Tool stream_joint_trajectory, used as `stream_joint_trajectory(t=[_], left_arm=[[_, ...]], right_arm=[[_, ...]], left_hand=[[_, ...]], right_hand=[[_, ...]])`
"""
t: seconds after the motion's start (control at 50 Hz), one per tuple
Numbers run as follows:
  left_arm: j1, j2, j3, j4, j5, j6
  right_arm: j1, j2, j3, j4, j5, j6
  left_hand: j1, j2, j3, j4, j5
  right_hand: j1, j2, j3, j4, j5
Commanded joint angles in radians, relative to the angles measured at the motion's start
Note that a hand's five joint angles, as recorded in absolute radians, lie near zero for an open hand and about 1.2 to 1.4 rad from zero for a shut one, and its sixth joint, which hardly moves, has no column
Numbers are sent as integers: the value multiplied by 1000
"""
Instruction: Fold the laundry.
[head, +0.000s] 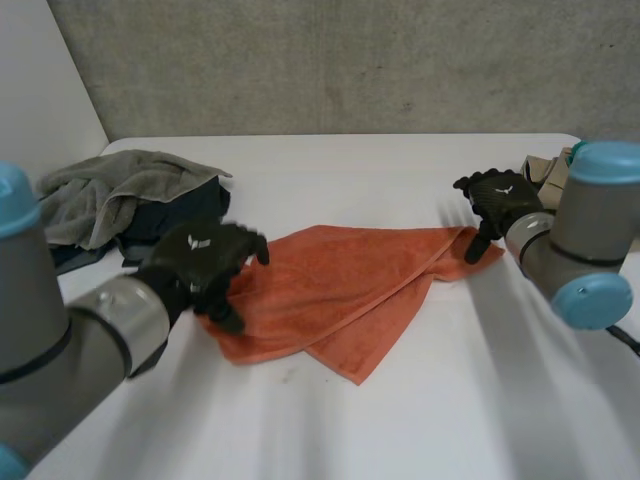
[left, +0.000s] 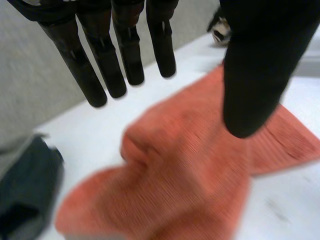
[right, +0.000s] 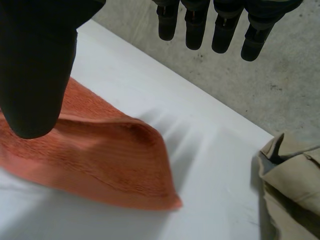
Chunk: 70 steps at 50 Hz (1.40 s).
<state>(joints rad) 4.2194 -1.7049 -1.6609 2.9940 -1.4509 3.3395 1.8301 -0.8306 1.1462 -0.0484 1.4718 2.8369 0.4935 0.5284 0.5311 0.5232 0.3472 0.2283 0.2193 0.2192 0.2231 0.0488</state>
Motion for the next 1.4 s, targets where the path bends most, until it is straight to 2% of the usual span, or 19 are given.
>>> stream_joint_trajectory(t=[0.02,0.06,0.14,0.36,0.52,0.7,0.78,0.92,0.94,0.96,1.0,1.02,1.08,1.16,1.22,1.32,1.4], left_arm=[[14,60,-166,-1,-8,12],[30,51,-203,51,-9,17],[57,1,-226,144,-14,18],[64,-165,-148,292,-52,23],[56,-252,-74,339,-83,38],[57,-338,-8,347,-88,112],[62,-364,13,356,-88,132],[73,-374,27,364,-85,129],[74,-371,29,368,-83,126],[73,-363,26,378,-83,120],[73,-352,23,391,-86,112],[71,-340,20,401,-86,104],[71,-317,17,411,-86,86],[74,-242,17,410,-86,41],[77,-153,27,395,-82,-18],[87,27,104,335,-48,-98],[88,99,190,200,-10,-133]], right_arm=[[-60,50,-120,87,-154,-103],[-75,80,-154,87,-220,-151],[-101,145,-216,88,-280,-220],[-115,294,-362,87,-312,-231],[-109,358,-437,67,-332,-126],[-91,390,-471,61,-332,-94],[-81,407,-485,58,-326,-91],[-74,433,-519,59,-315,-90],[-72,435,-520,59,-314,-90],[-69,439,-523,58,-314,-90],[-66,441,-528,58,-311,-90],[-65,444,-530,58,-306,-90],[-61,438,-523,62,-266,-91],[-80,384,-496,102,-245,-85],[-120,277,-445,137,-255,-47],[-175,-14,-284,154,-306,-19],[-195,-258,-130,142,-353,-60]], left_hand=[[-124,-159,-162,-154,-152],[-157,-191,-194,-186,-185],[-157,-192,-194,-186,-185],[-157,-192,-194,-186,-185],[-154,-189,-191,-183,-182],[-104,-139,-142,-134,-132],[-13,-48,-51,-43,-41],[374,339,336,344,346],[462,427,424,432,434],[678,643,640,648,650],[832,797,794,802,804],[902,867,864,872,874],[903,868,865,873,875],[903,868,865,873,875],[903,868,865,873,875],[903,868,865,873,875],[903,868,865,873,875]], right_hand=[[2,11,11,7,7],[37,46,46,42,42],[119,128,128,124,124],[248,257,257,254,253],[360,369,369,365,365],[469,478,478,474,474],[472,481,481,477,477],[580,589,589,585,585],[618,627,627,623,623],[752,761,761,757,757],[1095,1104,1104,1100,1100],[1167,1176,1176,1172,1172],[1168,1177,1177,1173,1173],[1168,1177,1177,1173,1173],[1168,1177,1177,1173,1173],[1168,1177,1177,1173,1173],[1168,1177,1177,1173,1173]])
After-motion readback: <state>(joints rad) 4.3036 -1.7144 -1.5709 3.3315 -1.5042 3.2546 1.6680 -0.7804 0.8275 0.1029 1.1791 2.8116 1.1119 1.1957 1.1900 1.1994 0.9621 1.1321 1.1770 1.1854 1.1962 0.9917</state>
